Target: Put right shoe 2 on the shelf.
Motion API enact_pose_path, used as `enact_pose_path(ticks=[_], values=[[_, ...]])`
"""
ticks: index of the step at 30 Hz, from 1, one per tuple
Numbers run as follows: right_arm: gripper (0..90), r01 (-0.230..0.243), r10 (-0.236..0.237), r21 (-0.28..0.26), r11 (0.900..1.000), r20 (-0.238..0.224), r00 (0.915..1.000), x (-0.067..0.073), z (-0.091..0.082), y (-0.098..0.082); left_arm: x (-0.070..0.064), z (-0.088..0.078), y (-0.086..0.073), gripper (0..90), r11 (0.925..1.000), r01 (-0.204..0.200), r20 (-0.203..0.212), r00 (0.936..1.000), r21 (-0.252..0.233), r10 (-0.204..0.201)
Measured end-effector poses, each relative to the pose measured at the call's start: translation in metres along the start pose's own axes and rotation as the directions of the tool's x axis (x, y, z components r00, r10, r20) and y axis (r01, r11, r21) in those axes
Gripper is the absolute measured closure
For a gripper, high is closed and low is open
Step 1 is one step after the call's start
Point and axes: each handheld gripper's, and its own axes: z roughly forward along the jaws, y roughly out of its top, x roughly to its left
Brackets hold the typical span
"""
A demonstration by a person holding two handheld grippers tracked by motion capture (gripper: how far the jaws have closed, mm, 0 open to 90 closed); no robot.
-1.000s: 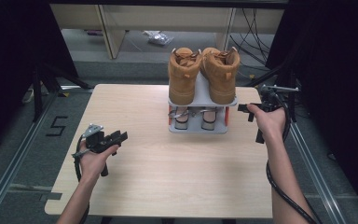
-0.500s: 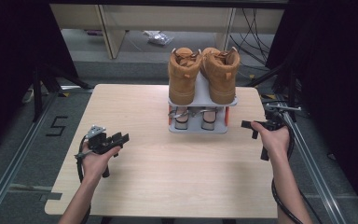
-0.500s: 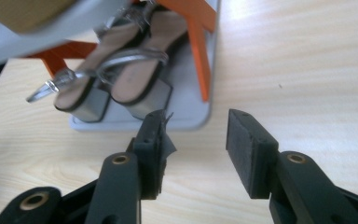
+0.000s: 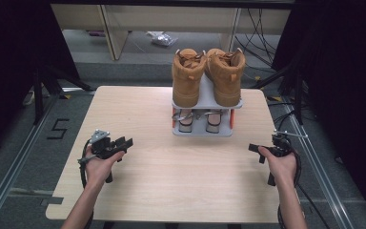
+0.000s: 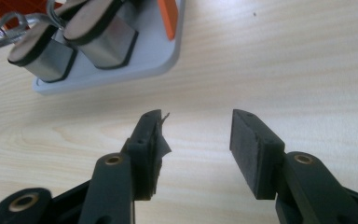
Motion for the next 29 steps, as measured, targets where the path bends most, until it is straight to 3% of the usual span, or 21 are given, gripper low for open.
enact_pose_path(ticks=[3, 5, 6, 7, 8, 9, 11, 12, 14, 15, 17, 18, 19, 20, 21, 23, 25, 26, 27, 29], values=[[54.4, -0.01, 0.01, -0.002, 1.0, -0.004, 0.9999, -0.004, 0.003, -0.009, 0.001, 0.0, 0.0, 57.6, 1.0, 0.003, 0.002, 1.0, 0.002, -0.003], [53.6, 0.029, -0.029, -0.02, 0.999, 0.007, 0.9996, -0.009, 0.006, -0.014, 0.001, 0.0, -0.001, 57.5, 1.0, 0.003, -0.001, 1.0, 0.002, -0.003], [53.4, -0.005, 0.006, -0.012, 1.0, 0.008, 0.9999, -0.007, 0.006, -0.017, 0.001, 0.0, -0.001, 57.5, 1.0, 0.003, 0.0, 1.0, 0.001, -0.003], [53.4, 0.002, -0.002, -0.011, 1.0, 0.006, 1.0, -0.008, 0.006, -0.018, 0.001, 0.0, -0.001, 57.4, 1.0, 0.002, 0.002, 1.0, 0.001, -0.002], [53.3, -0.053, 0.053, -0.015, 0.998, -0.005, 0.9986, -0.005, 0.008, -0.021, 0.001, 0.0, -0.001, 57.3, 1.0, 0.003, 0.004, 1.0, 0.0, -0.003], [53.2, 0.007, -0.007, -0.029, 1.0, -0.001, 1.0, -0.009, 0.009, -0.023, 0.0, 0.0, 0.0, 57.2, 1.0, 0.001, 0.0, 1.0, 0.001, -0.001], [52.9, 0.029, -0.03, -0.038, 0.999, -0.022, 0.9993, -0.012, 0.012, -0.027, 0.001, 0.0, 0.0, 56.9, 1.0, 0.0, 0.0, 1.0, -0.001, 0.0], [52.4, -0.032, 0.032, -0.013, 0.999, -0.022, 0.9993, -0.009, 0.012, -0.03, 0.001, 0.0, 0.0, 56.8, 1.0, 0.001, -0.001, 1.0, -0.001, -0.001], [51.3, -0.005, 0.005, 0.008, 1.0, 0.001, 1.0, -0.011, 0.014, -0.032, 0.001, -0.001, 0.0, 56.7, 1.0, 0.002, -0.002, 1.0, -0.002, -0.002], [51.1, -0.057, 0.057, 0.004, 0.998, -0.025, 0.998, -0.009, 0.015, -0.034, 0.001, 0.0, 0.0, 56.5, 1.0, 0.003, -0.002, 1.0, -0.003, -0.003], [50.4, 0.008, -0.008, -0.001, 1.0, 0.034, 0.9994, -0.011, 0.015, -0.036, 0.0, 0.0, 0.0, 56.2, 1.0, -0.001, 0.001, 1.0, -0.003, 0.001], [50.2, 0.008, -0.008, -0.002, 1.0, -0.003, 1.0, -0.011, 0.017, -0.037, 0.0, 0.0, 0.0, 56.1, 1.0, -0.001, 0.002, 1.0, 0.0, 0.001], [50.0, -0.043, 0.043, 0.014, 0.999, -0.018, 0.9989, -0.007, 0.018, -0.038, -0.001, 0.001, -0.001, 55.9, 1.0, -0.003, 0.005, 1.0, 0.003, 0.003], [49.9, -0.05, 0.051, 0.004, 0.999, -0.016, 0.9986, -0.006, 0.018, -0.038, -0.001, 0.001, -0.001, 55.8, 1.0, -0.004, 0.006, 1.0, 0.002, 0.004], [49.6, -0.043, 0.042, -0.014, 0.999, -0.02, 0.9989, -0.005, 0.017, -0.039, -0.002, 0.001, -0.001, 55.6, 1.0, -0.006, 0.008, 1.0, 0.0, 0.006], [48.8, 0.031, -0.031, -0.026, 0.999, -0.007, 0.9995, -0.009, 0.017, -0.038, -0.002, 0.001, 0.0, 55.1, 1.0, -0.007, 0.007, 1.0, -0.001, 0.007], [47.9, 0.025, -0.026, -0.037, 0.999, -0.019, 0.9995, -0.008, 0.017, -0.038, -0.003, 0.001, 0.0, 54.7, 1.0, -0.006, 0.008, 0.9999, -0.004, 0.006], [47.5, 0.019, -0.019, -0.035, 0.999, -0.001, 0.9998, -0.007, 0.015, -0.039, -0.003, 0.001, 0.0, 54.3, 1.0, -0.007, 0.008, 0.9999, -0.003, 0.007], [47.1, -0.007, 0.007, -0.032, 0.999, -0.023, 0.9997, -0.005, 0.015, -0.039, -0.003, 0.001, 0.0, 54.0, 1.0, -0.006, 0.009, 0.9999, -0.004, 0.006], [45.7, 0.0, 0.0, -0.03, 1.0, -0.021, 0.9998, -0.005, 0.013, -0.04, -0.003, 0.001, 0.0, 53.2, 1.0, -0.004, 0.015, 0.9999, -0.007, 0.004]])
